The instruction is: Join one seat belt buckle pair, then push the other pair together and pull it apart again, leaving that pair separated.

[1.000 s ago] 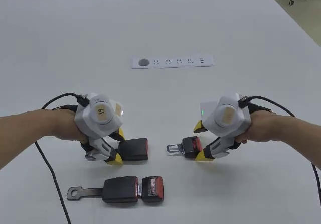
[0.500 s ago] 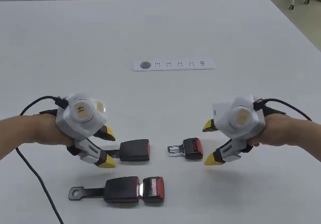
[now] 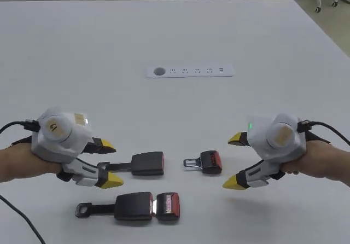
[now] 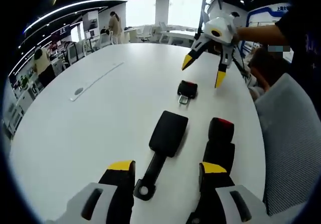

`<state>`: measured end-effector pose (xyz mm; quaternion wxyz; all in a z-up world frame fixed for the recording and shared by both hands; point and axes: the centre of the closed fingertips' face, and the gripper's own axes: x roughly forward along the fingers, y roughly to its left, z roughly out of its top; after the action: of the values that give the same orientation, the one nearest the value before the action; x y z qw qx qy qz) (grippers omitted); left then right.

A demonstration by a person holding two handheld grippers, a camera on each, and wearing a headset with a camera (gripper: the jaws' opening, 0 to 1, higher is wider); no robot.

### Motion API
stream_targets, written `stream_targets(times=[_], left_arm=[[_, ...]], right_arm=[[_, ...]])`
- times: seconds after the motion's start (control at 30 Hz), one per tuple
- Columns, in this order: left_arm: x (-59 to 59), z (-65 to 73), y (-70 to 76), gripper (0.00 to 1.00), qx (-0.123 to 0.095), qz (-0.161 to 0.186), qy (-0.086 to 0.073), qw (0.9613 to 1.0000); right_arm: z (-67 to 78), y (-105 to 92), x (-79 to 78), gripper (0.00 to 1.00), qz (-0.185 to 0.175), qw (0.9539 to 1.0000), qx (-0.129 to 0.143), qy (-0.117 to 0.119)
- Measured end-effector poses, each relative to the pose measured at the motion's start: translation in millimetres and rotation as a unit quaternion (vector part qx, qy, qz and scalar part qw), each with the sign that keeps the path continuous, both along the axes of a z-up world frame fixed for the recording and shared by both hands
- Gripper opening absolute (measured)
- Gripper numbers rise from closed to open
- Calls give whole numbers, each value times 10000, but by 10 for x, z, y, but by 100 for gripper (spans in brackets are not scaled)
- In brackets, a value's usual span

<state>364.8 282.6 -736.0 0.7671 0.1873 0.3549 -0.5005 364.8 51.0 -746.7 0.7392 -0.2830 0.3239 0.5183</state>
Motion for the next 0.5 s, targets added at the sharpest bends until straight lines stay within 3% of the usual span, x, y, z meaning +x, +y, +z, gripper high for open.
stream_targets(times=[0.3,0.5], left_arm=[[-230,96,52,64,-400,553,-131,9976],[-331,77,157,70,-640,903,-373,9932]], right_arm=[[29,-15,-179,73,-358,9990,250,-2],[49,17,-308,78,-669,9962,554,-12]])
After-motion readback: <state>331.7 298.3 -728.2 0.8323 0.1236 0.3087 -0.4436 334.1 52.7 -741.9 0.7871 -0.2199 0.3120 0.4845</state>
